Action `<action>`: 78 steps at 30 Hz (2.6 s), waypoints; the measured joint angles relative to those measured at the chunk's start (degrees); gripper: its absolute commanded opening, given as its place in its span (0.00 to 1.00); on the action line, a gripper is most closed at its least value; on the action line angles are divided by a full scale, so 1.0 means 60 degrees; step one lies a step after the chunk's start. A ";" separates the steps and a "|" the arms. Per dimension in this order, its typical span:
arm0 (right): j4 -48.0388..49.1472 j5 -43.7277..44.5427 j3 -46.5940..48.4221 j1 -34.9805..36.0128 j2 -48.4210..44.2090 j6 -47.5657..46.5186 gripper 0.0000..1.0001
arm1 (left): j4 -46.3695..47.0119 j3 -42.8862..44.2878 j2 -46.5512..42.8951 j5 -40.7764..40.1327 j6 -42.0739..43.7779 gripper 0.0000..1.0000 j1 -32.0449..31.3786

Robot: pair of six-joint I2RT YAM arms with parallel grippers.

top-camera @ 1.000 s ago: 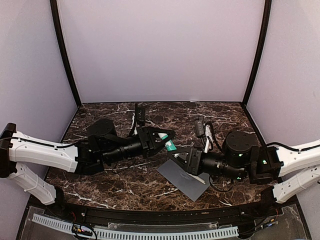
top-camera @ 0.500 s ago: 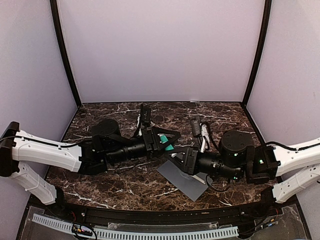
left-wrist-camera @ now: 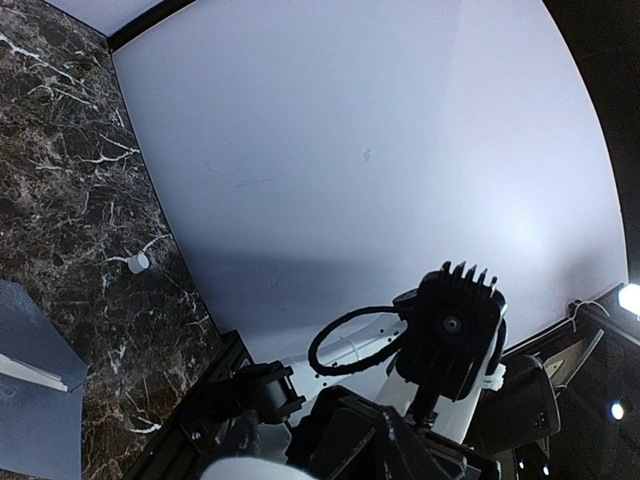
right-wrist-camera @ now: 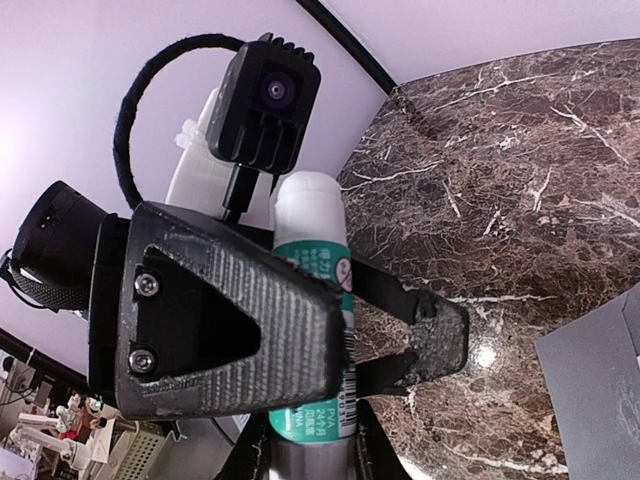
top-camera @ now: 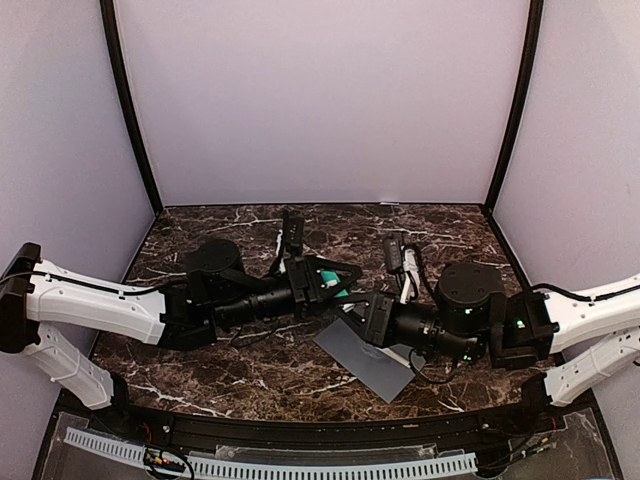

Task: Place the letter into the envelope and seal it
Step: Adjust the solid glue, then seal the envelope flap on the envelope.

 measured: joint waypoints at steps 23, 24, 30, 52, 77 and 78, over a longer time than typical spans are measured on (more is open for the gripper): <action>-0.0750 0.0157 -0.0080 0.0007 -0.0288 0.0095 0.64 | 0.0040 0.0022 0.0204 -0.0106 -0.0189 0.00 -0.0007; -0.0892 0.0146 -0.0080 0.0007 -0.0357 0.0084 0.66 | -0.0036 0.0022 0.0193 -0.0127 -0.0160 0.00 -0.0004; -0.1785 0.0047 -0.0087 0.0007 -0.0984 0.0076 0.69 | -0.0616 -0.0058 -0.0127 -0.0251 0.0076 0.00 0.0259; -0.3249 -0.4535 -0.2419 -0.6601 -0.1610 -0.0747 0.68 | -0.1727 -0.1158 0.1909 0.0437 0.0237 0.00 0.0852; 0.0288 -0.6608 -0.4116 -0.7603 0.0699 -0.1064 0.68 | -0.0794 -0.0463 0.4652 0.1355 0.0295 0.00 0.1428; 0.0412 -0.6648 -0.4116 -0.7606 0.0823 -0.1067 0.68 | -0.0761 -0.0463 0.4714 0.1366 0.0295 0.00 0.1435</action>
